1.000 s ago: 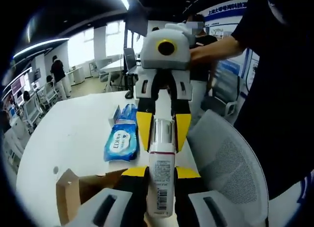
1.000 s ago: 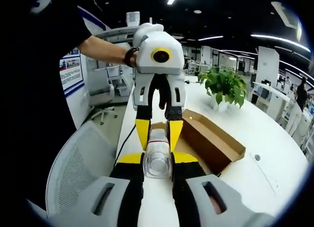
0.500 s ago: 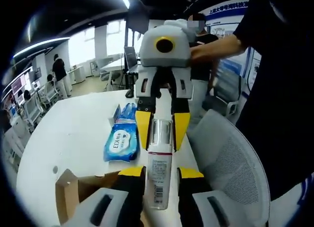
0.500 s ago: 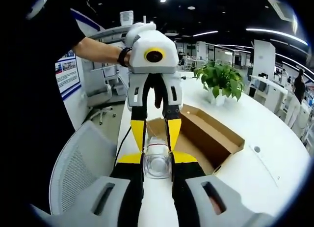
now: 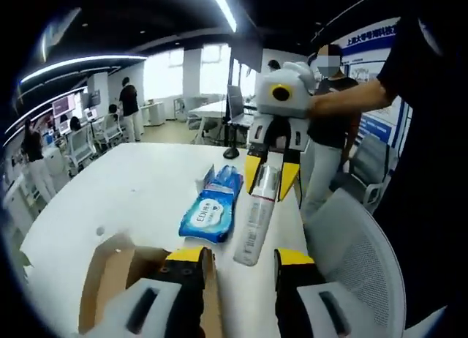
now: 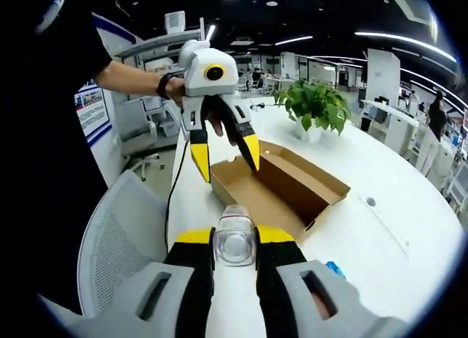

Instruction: Operate the shoe box by opening the lid, removing the specified soft item, and placing it in the target area until the item is outside and the box remains undamaged.

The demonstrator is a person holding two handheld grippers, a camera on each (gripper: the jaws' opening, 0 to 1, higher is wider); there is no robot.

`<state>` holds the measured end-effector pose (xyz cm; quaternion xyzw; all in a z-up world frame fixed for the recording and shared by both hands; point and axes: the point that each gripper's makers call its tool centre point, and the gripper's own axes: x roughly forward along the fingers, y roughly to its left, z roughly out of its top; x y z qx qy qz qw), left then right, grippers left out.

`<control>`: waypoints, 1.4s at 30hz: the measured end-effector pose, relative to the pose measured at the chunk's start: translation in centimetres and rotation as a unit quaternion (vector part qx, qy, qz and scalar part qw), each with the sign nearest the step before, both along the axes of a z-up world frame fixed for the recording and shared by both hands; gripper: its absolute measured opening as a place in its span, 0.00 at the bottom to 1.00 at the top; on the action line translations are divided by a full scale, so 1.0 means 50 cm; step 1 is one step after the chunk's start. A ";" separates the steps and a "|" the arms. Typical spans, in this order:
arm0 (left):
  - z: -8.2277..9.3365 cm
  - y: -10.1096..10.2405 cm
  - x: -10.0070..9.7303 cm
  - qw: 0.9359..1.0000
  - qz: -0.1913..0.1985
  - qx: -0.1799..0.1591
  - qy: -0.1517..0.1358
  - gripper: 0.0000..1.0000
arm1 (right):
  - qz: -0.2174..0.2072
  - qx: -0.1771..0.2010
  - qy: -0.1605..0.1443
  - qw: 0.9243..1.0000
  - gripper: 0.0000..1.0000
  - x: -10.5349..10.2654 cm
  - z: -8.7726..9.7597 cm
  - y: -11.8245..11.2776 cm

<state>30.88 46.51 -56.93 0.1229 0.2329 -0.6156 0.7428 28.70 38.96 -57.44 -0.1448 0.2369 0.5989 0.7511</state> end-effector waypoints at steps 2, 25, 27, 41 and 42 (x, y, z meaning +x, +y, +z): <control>-0.010 0.012 -0.003 1.000 0.017 -0.003 0.007 0.44 | -0.005 -0.004 0.002 1.000 0.18 0.001 -0.003 -0.015; -0.108 0.078 -0.073 0.987 0.147 -0.014 0.062 0.44 | -0.023 -0.122 0.012 0.992 0.18 0.073 -0.055 -0.205; -0.106 0.081 -0.075 0.986 0.154 -0.016 0.063 0.44 | -0.021 -0.135 0.011 0.991 0.18 0.090 -0.056 -0.219; -0.106 0.137 -0.108 0.973 0.221 -0.023 0.064 0.43 | 0.020 -0.253 -0.013 0.967 0.18 0.265 -0.075 -0.301; -0.106 0.140 -0.110 0.972 0.226 -0.024 0.064 0.43 | 0.026 -0.265 -0.016 0.964 0.18 0.277 -0.081 -0.304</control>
